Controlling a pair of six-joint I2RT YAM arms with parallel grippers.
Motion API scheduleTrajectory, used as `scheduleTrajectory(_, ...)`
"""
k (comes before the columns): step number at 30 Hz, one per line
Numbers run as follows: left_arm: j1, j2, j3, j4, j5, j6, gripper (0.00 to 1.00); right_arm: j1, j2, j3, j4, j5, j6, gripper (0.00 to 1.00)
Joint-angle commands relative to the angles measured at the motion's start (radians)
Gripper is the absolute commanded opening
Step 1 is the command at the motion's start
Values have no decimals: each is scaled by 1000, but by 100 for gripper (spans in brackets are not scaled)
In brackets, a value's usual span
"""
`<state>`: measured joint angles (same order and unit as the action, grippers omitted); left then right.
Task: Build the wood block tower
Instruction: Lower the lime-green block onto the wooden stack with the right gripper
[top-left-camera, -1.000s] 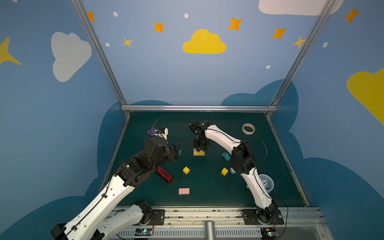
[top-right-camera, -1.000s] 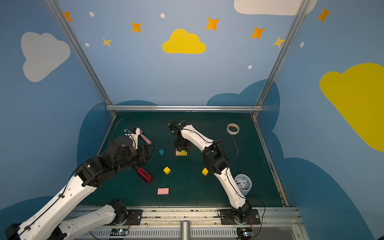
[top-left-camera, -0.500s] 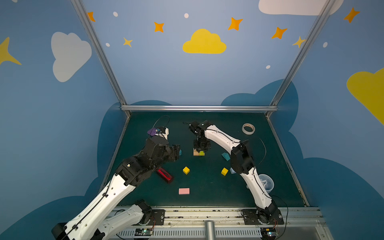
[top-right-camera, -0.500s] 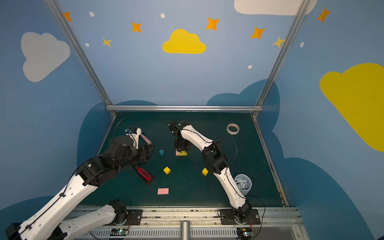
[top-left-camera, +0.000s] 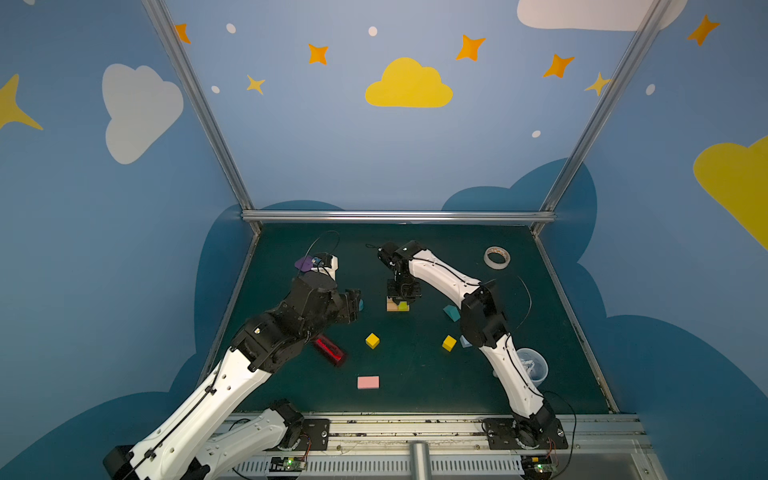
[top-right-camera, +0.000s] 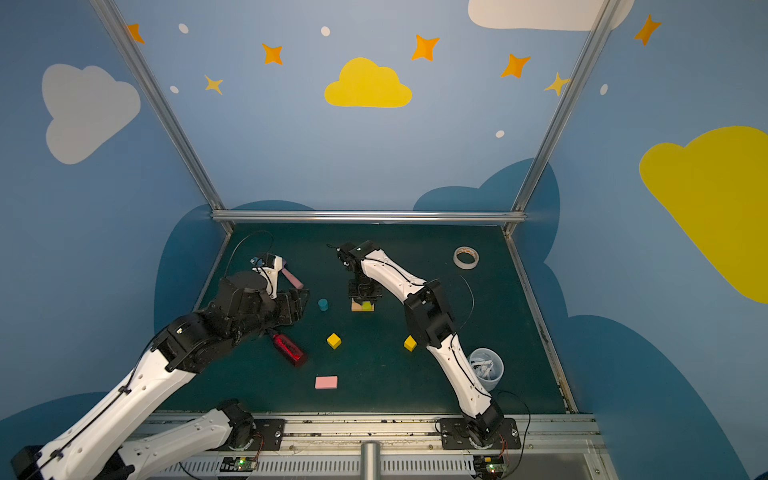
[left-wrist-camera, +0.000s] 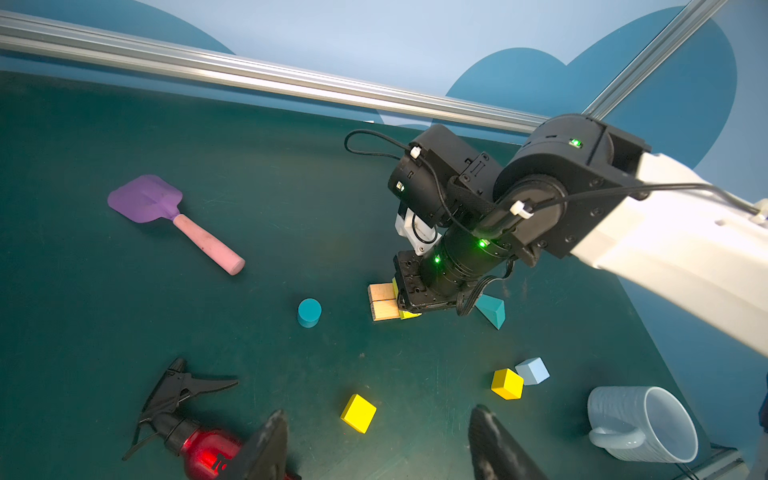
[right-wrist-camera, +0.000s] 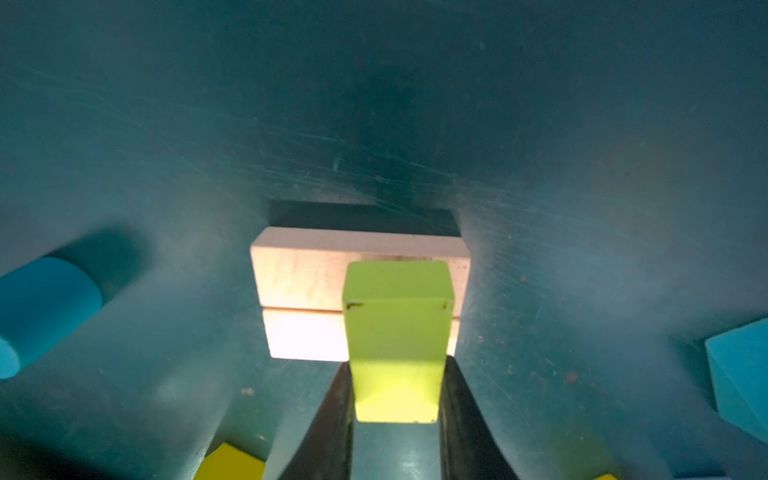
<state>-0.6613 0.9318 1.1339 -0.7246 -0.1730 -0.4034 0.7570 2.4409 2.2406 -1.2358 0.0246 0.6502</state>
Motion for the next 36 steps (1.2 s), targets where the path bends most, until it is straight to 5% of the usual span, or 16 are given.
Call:
scheduleTrajectory(1,4,-7,10,-18,-2,4,69,-5,17,25,-27,5,8,8)
scheduleTrajectory(36,6,-27,-3,-18,-5,-8,69,-8,27,25,-20,-9,11,23)
